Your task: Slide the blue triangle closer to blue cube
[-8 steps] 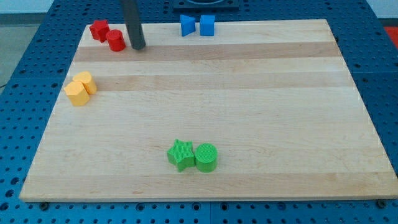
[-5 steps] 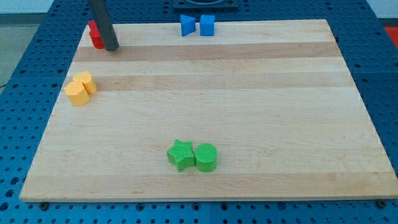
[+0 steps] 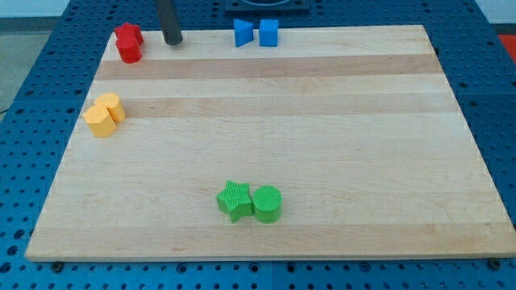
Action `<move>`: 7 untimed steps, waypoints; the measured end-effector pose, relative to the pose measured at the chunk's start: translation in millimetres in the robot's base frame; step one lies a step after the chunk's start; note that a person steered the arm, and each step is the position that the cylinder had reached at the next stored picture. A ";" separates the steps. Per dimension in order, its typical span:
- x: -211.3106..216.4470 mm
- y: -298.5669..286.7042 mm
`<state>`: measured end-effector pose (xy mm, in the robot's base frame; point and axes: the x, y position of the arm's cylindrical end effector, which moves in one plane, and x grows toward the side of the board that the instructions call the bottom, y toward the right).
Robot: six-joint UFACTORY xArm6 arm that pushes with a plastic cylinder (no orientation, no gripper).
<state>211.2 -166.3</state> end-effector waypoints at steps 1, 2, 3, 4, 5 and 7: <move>-9.0 22.3; -9.1 49.3; -9.0 74.5; -8.9 94.8; -8.8 107.3; 27.8 107.2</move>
<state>239.0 -59.1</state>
